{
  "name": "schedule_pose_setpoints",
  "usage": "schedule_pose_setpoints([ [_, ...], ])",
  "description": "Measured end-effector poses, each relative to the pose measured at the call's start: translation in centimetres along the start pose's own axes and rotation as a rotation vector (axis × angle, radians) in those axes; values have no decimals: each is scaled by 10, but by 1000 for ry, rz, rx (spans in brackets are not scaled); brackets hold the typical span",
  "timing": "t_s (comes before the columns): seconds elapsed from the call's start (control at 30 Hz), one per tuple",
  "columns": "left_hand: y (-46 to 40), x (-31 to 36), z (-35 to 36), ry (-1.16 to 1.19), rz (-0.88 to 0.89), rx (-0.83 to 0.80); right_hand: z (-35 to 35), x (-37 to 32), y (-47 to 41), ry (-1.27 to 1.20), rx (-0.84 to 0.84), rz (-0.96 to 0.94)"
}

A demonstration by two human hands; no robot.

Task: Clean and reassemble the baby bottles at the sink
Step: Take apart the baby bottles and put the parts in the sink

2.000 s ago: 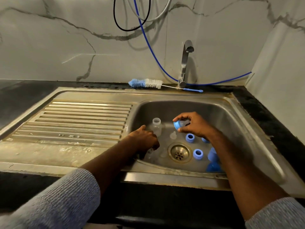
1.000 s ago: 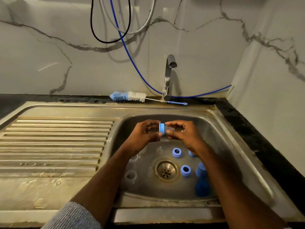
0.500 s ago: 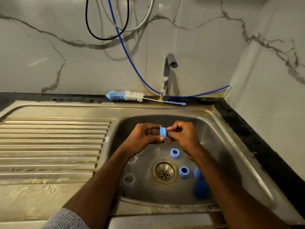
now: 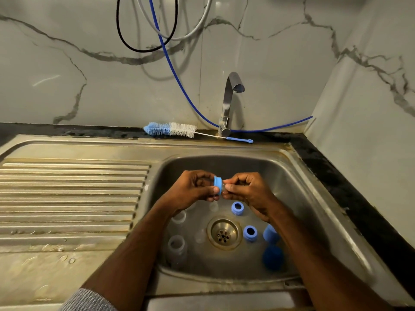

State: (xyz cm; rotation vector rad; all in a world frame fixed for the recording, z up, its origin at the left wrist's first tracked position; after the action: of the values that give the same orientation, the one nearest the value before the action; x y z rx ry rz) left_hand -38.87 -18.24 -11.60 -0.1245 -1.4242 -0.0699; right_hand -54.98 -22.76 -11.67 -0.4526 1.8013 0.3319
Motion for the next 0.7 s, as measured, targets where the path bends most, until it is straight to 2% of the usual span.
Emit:
schedule_pose_setpoints([
  [0.17,-4,-7,1,-73,-12,-31,0,12,-3,-24,-21,127],
  [0.33,-8,-10,4,-171,-11,-29,4,28,0,-166,76,301],
  [0.47,-6,-6,3,-102,22,-8,6,31,1,-321,78,337],
  [0.7,-8,-2,1,-79,92,64,5,29,1,-417,54,302],
])
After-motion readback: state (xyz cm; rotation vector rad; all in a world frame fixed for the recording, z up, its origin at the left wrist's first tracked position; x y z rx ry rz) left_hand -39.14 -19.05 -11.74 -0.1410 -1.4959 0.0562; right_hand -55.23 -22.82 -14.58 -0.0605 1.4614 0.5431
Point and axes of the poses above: each hand's wrist, its own y-axis away from the middle knuckle, its own z-axis out of the palm, x = y × z, the point moved 7 cm from there along -y, towards the middle knuckle, and after that the axes turned 14 degrees about y, right-handed, at the moved point
